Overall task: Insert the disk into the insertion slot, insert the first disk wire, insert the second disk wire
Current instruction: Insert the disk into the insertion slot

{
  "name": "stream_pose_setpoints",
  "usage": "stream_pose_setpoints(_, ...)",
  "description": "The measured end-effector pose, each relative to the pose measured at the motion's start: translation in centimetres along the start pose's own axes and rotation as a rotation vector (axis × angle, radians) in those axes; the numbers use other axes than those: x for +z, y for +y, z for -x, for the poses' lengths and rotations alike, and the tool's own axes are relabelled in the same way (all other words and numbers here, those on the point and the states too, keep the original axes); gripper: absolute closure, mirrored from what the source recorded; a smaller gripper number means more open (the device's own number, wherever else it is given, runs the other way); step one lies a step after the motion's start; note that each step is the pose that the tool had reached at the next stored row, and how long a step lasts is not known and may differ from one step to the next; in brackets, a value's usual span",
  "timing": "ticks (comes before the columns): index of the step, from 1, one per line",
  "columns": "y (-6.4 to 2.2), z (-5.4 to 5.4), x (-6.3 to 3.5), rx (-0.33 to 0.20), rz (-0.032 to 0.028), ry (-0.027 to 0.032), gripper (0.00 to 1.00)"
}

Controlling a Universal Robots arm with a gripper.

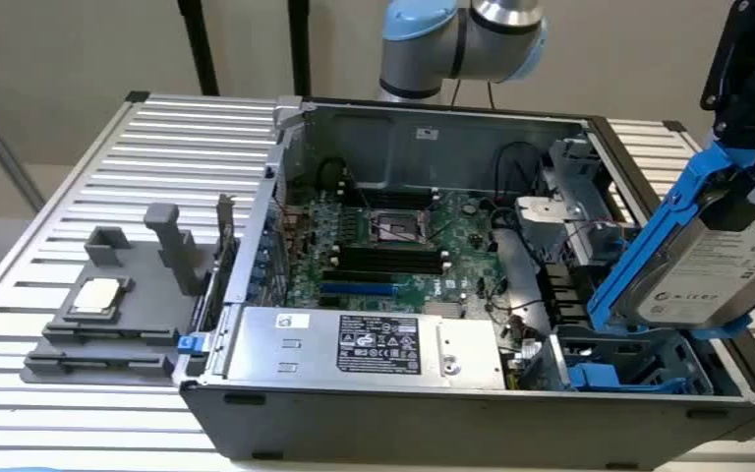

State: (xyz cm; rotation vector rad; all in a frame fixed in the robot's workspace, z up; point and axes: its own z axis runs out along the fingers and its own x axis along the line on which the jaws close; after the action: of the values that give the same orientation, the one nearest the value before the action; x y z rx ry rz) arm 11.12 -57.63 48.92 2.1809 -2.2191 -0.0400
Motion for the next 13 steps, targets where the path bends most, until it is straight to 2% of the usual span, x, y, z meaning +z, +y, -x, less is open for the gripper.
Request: stream_pose_setpoints(13, 0.00, 0.01, 0.18, 0.001, 0.0003, 0.0000, 0.67)
